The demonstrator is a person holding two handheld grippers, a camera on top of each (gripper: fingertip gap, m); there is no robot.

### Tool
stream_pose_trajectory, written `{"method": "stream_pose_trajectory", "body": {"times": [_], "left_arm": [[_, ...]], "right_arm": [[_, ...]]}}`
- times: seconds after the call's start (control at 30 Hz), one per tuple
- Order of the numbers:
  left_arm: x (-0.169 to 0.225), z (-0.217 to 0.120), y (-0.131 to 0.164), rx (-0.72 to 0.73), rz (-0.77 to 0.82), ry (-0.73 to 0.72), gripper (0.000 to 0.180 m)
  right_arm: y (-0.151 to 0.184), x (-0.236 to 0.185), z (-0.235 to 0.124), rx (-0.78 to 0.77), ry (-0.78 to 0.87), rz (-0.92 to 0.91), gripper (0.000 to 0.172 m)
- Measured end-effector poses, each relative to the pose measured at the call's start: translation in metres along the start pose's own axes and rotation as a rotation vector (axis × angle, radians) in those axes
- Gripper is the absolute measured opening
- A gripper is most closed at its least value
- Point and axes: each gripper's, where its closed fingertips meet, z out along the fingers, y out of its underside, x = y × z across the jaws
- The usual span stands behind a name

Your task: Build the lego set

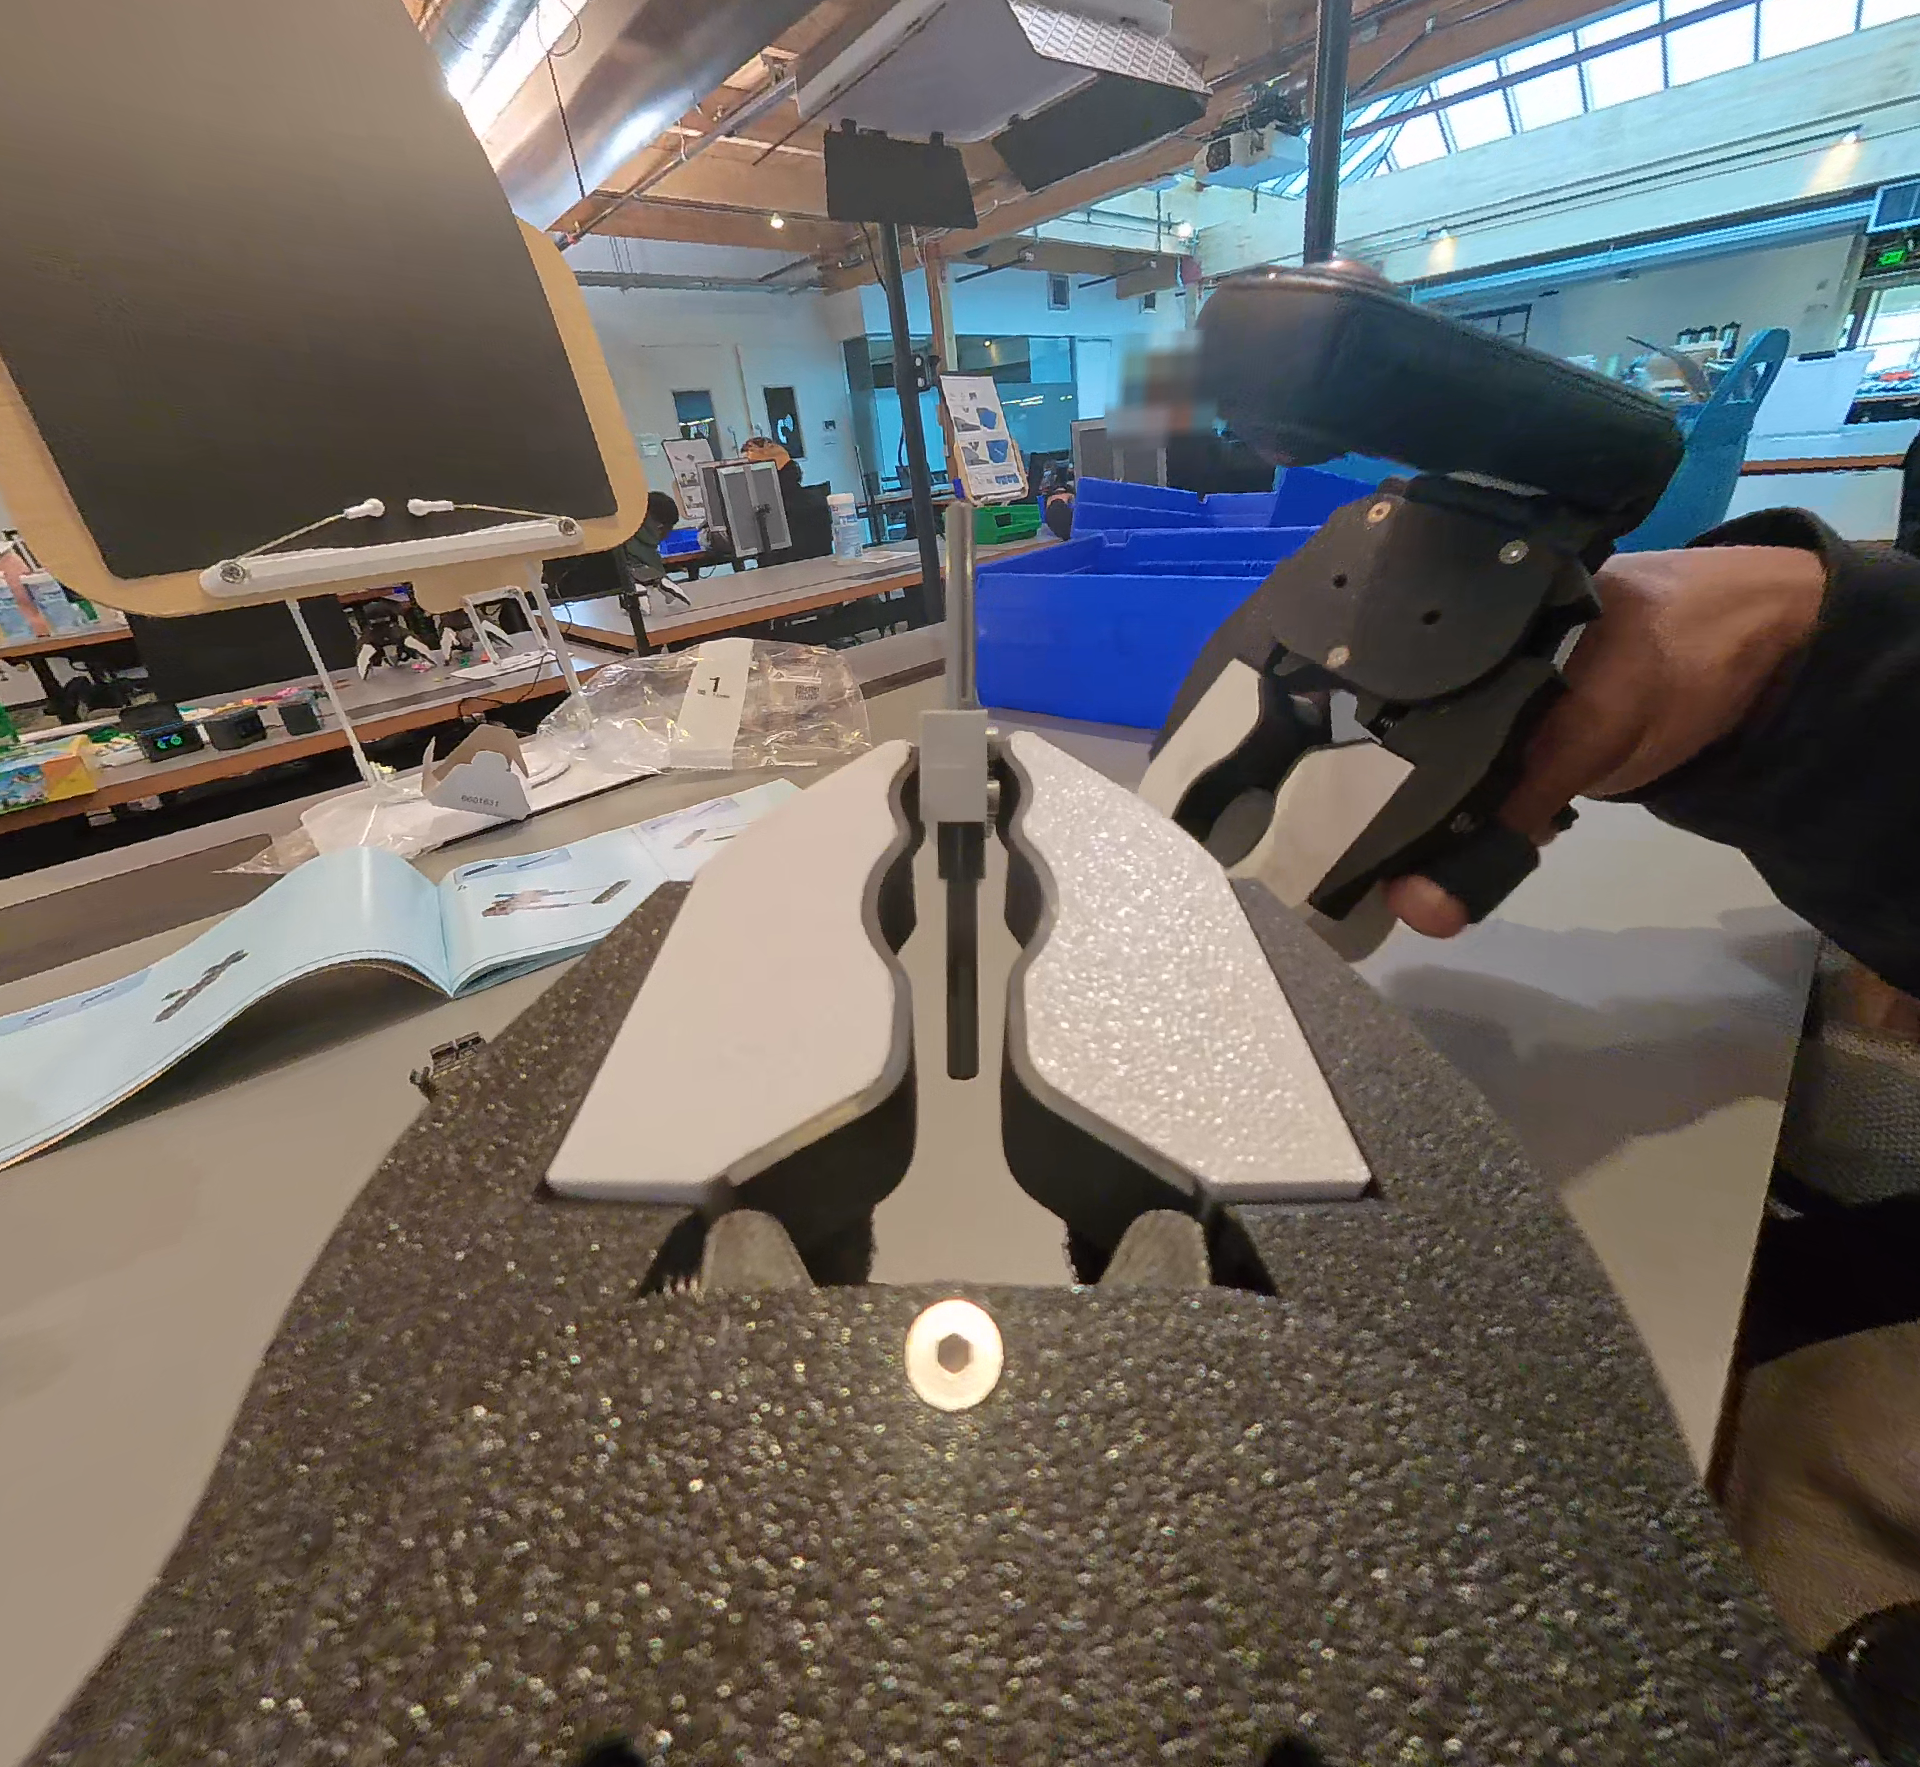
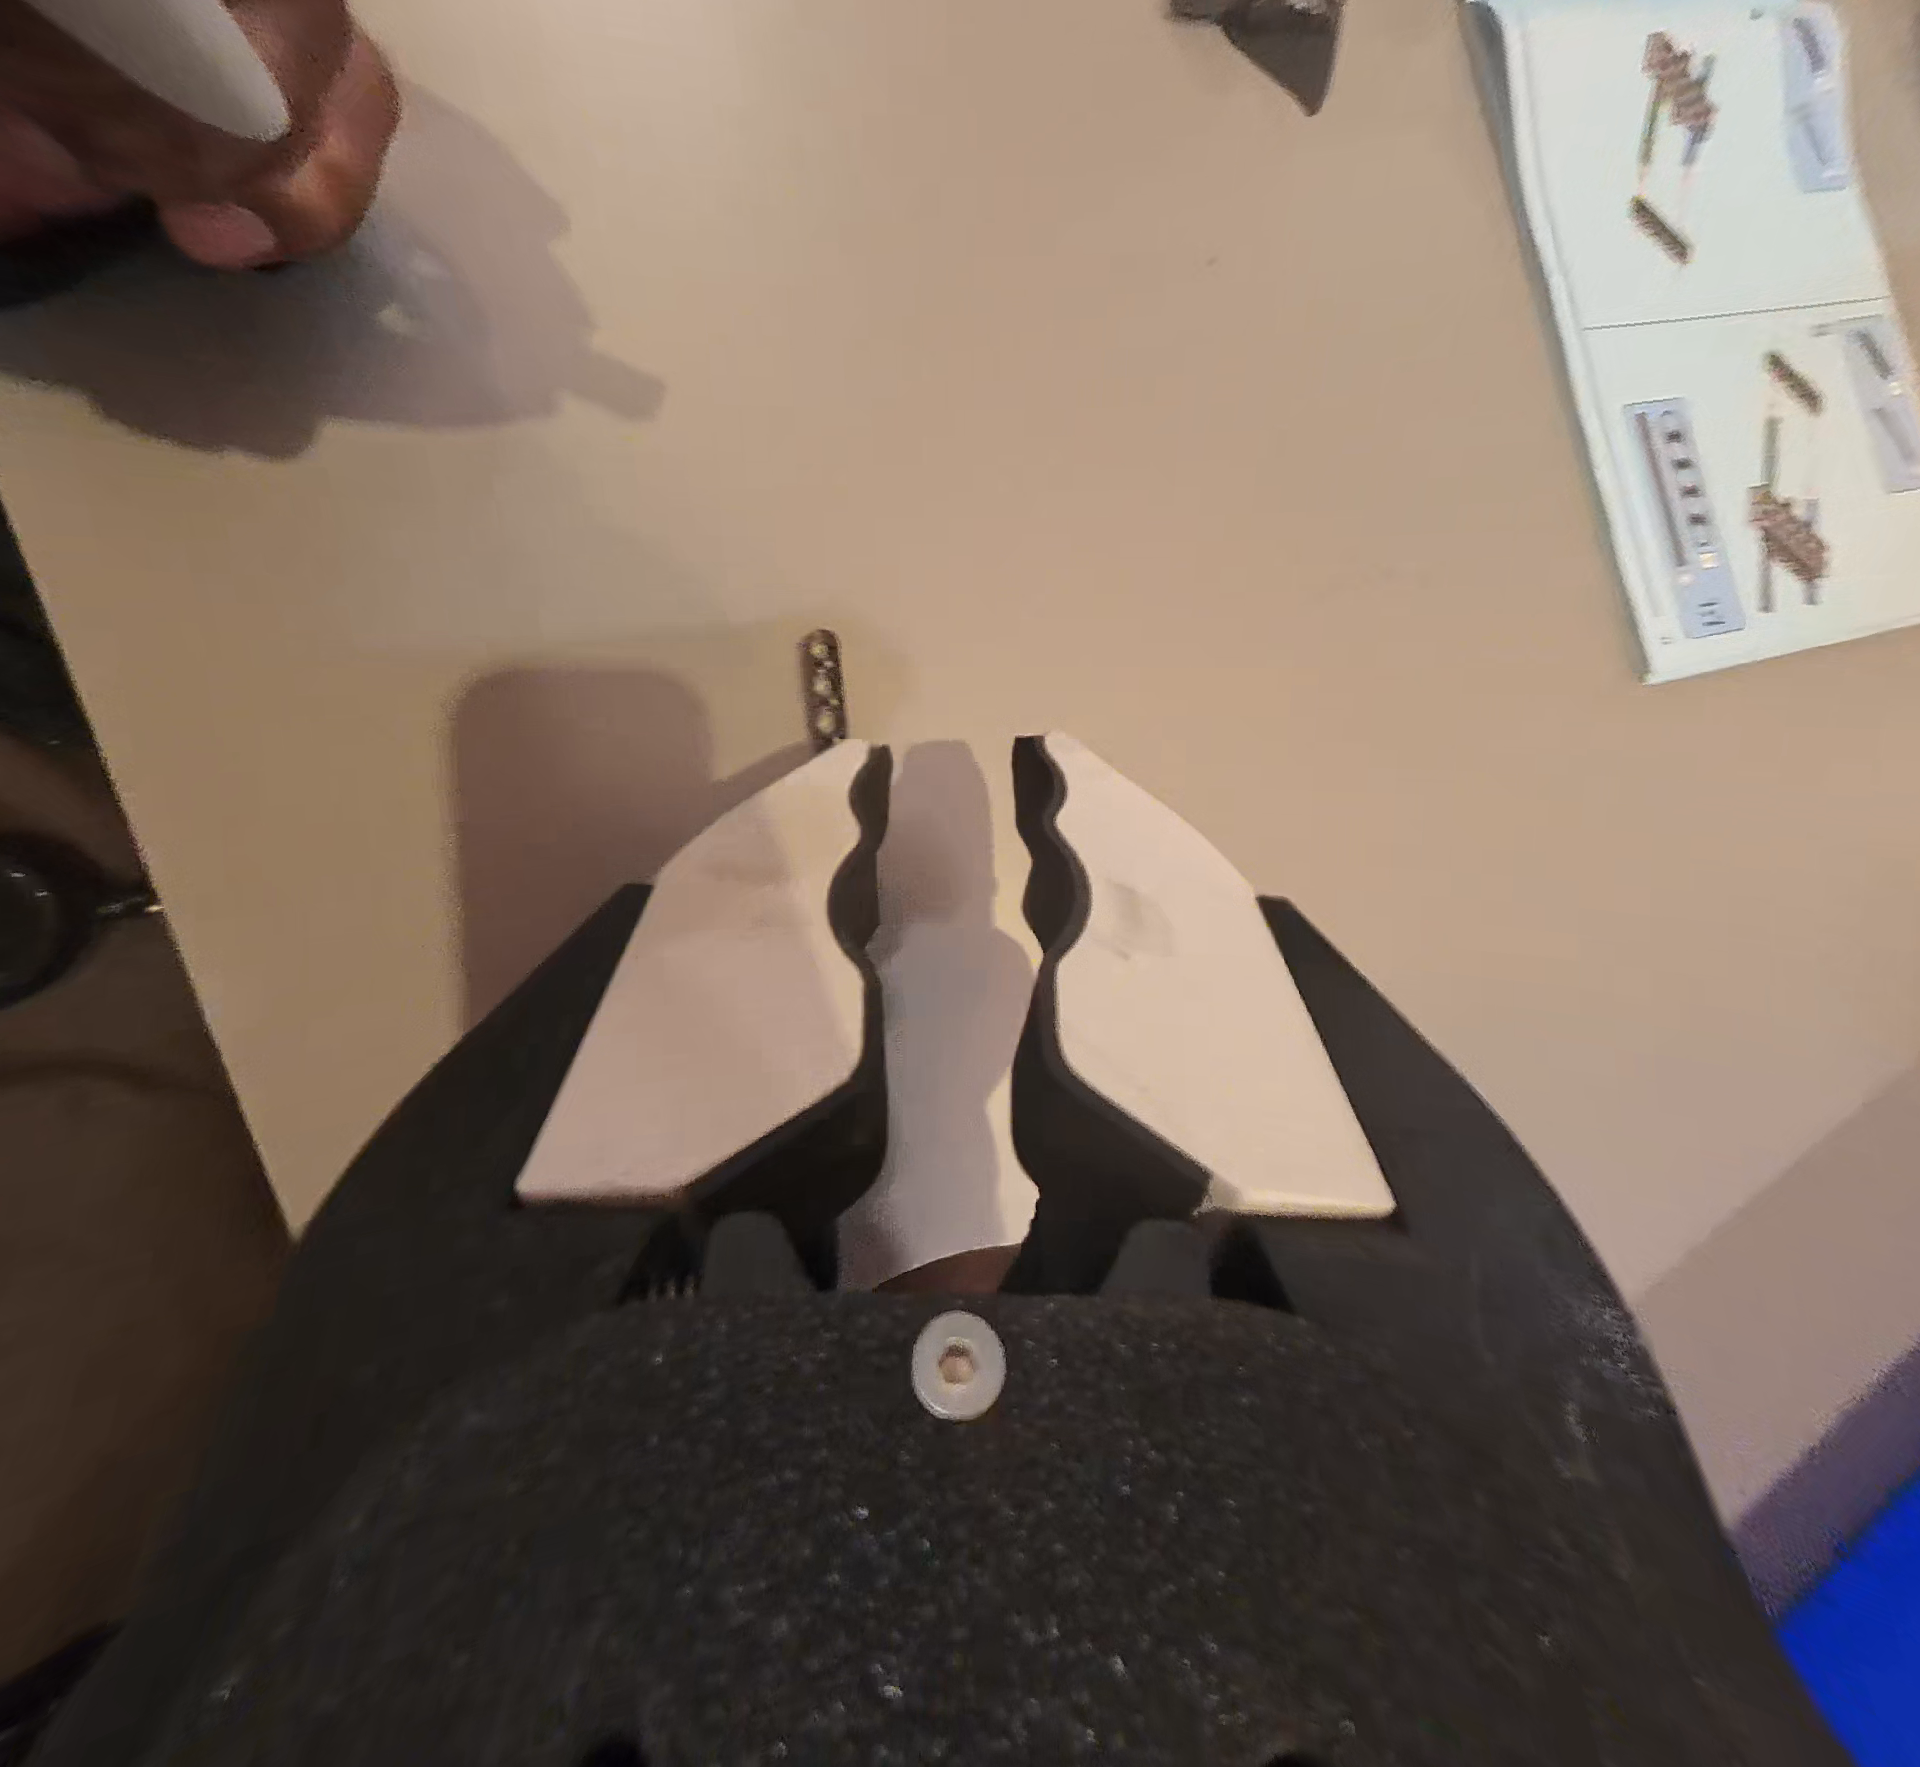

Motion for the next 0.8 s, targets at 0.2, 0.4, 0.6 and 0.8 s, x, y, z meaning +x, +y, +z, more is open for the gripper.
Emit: {"method": "stream_pose_trajectory", "body": {"times": [0.2, 0.4, 0.6, 0.8], "left_arm": [[0.001, -0.002, 0.0, 0.006, 0.0, 0.003, 0.012], [0.004, -0.002, 0.002, -0.007, -0.006, 0.028, 0.012], [0.008, -0.002, 0.0, 0.015, -0.149, 0.134, 0.012], [0.017, -0.01, -0.012, 0.1, -0.534, 0.415, 0.012]], "right_arm": [[0.003, -0.025, 0.016, -0.059, -0.04, -0.082, 0.023], [0.007, -0.02, 0.029, -0.123, -0.068, -0.062, 0.015], [0.011, -0.019, 0.025, -0.158, -0.112, -0.109, 0.007], [-0.041, 0.004, -0.031, 0.111, -0.191, -0.015, 0.008]]}}
